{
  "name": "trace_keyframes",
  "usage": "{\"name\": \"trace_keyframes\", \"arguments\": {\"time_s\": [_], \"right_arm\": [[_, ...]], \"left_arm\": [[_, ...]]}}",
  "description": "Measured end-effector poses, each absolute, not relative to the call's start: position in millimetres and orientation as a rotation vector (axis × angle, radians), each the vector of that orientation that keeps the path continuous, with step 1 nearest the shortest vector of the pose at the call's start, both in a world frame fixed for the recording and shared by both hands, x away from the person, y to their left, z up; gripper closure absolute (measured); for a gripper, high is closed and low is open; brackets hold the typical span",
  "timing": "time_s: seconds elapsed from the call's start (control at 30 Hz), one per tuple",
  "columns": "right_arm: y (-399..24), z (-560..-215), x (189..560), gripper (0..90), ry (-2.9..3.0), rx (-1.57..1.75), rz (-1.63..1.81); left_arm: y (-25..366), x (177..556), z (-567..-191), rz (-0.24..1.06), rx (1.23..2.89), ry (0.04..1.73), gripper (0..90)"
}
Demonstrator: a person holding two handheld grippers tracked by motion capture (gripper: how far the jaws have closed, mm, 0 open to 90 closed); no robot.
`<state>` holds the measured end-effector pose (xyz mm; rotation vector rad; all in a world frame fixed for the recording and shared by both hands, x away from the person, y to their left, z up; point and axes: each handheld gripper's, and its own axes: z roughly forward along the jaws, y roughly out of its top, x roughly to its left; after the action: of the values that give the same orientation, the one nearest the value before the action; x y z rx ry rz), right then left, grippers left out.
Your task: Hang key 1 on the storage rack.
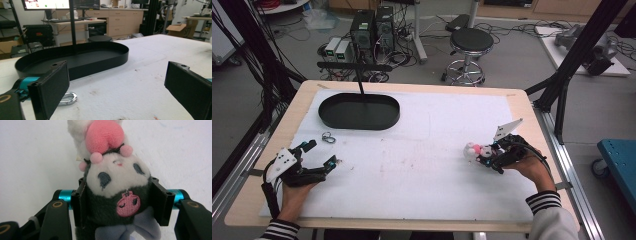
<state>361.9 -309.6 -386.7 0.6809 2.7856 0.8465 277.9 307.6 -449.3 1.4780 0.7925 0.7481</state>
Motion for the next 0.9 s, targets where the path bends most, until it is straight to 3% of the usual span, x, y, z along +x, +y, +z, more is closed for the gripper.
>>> {"name": "trace_keyframes", "arguments": {"time_s": [0.13, 0.9], "right_arm": [[-303.4, -380.8, 357.1, 41.5, 2.759, 0.665, 0.927], [-253.8, -345.8, 333.6, 41.1, 2.673, 0.602, 1.150]], "left_arm": [[308.2, 276.1, -447.0, 0.787, 1.499, 0.802, 6.4], [251.5, 301.5, -356.3, 0.564, 1.825, 0.539, 6.3]]}}
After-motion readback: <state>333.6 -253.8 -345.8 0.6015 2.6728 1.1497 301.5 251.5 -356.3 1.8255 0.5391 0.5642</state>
